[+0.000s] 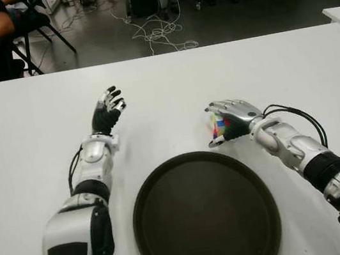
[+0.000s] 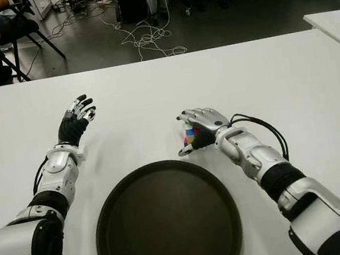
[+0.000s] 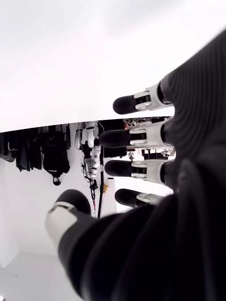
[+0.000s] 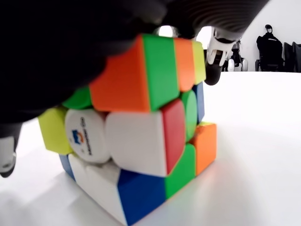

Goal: Pick up the Rubik's Cube and put it in the plate

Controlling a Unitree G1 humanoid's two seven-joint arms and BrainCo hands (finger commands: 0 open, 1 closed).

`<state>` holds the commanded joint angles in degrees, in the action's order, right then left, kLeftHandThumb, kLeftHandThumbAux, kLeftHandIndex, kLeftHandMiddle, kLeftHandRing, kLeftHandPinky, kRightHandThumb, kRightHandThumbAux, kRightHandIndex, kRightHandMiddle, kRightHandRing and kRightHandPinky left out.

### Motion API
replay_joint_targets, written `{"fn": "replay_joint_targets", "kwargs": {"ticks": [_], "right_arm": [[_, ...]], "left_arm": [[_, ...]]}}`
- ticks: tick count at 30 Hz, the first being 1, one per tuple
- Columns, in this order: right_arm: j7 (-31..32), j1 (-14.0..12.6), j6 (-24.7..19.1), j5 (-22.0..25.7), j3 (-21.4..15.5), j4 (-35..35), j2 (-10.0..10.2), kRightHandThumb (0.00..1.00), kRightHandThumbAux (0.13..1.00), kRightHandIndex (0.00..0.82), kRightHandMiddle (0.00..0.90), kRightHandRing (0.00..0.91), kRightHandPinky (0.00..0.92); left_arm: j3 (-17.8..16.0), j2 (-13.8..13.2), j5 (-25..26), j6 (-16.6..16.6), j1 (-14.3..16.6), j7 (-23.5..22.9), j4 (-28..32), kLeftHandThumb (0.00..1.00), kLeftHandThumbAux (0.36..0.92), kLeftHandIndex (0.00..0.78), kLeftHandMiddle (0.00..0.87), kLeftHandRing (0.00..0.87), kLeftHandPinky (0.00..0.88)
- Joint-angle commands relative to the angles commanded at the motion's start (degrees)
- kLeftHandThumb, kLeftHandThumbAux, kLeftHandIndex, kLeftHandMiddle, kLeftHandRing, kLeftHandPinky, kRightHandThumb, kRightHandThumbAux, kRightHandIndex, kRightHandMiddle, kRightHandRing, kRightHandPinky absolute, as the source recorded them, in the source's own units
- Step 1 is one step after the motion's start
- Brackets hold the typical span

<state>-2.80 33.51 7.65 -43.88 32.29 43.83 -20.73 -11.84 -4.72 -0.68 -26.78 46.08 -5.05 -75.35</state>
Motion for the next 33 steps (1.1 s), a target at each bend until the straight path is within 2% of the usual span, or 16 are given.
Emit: {"fn": "replay_joint_targets", "kwargs": {"ticks": [14,22,26,28,29,30,31,33], "right_arm": [[-0.9,0.0,0.7,0.5,-0.8,0.9,0.0,0.0,0.451,0.031,0.091,0.097,0.135],[-3.0,-0.2,2.1,1.2,-2.0,1.9,0.0,0.0,0.483,0.076,0.152,0.165,0.207],[-4.9,0.0,3.5,1.8,-2.6,3.1,0.2,0.0,0.627,0.161,0.235,0.267,0.31],[-6.3,0.1,4.4,1.9,-2.8,3.6,0.3,0.014,0.758,0.266,0.343,0.373,0.406],[-6.9,0.1,4.6,2.0,-2.8,3.8,0.3,0.144,0.755,0.296,0.368,0.394,0.424],[-7.5,0.2,4.9,2.0,-2.8,4.2,0.4,0.334,0.75,0.338,0.403,0.425,0.449],[-8.0,0.3,5.2,2.0,-2.9,4.6,0.5,0.458,0.746,0.365,0.423,0.439,0.457],[-9.2,0.4,5.4,2.0,-3.1,5.2,0.7,0.568,0.743,0.388,0.452,0.457,0.469]], "left_arm": [[0.1,-0.2,-0.5,0.4,0.1,0.5,-0.1,0.029,0.682,0.112,0.154,0.123,0.1],[0.1,-0.3,-0.5,-0.3,-0.1,-0.3,0.0,0.034,0.692,0.105,0.149,0.12,0.103],[0.0,-0.3,-0.4,-0.8,-0.2,-0.4,0.0,0.034,0.687,0.113,0.162,0.127,0.106],[0.0,-0.3,-0.4,-0.9,-0.2,-0.3,0.0,0.038,0.682,0.111,0.162,0.126,0.1],[0.0,-0.3,-0.4,-1.0,-0.2,-0.3,0.0,0.038,0.681,0.111,0.162,0.126,0.099],[0.1,-0.3,-0.5,-1.0,-0.2,-0.2,0.0,0.04,0.68,0.111,0.162,0.126,0.097],[0.1,-0.3,-0.5,-1.0,-0.3,-0.2,0.0,0.043,0.684,0.111,0.163,0.127,0.097],[0.4,-0.4,-0.8,-1.1,-0.3,0.3,0.0,0.047,0.69,0.11,0.163,0.125,0.095]]}}
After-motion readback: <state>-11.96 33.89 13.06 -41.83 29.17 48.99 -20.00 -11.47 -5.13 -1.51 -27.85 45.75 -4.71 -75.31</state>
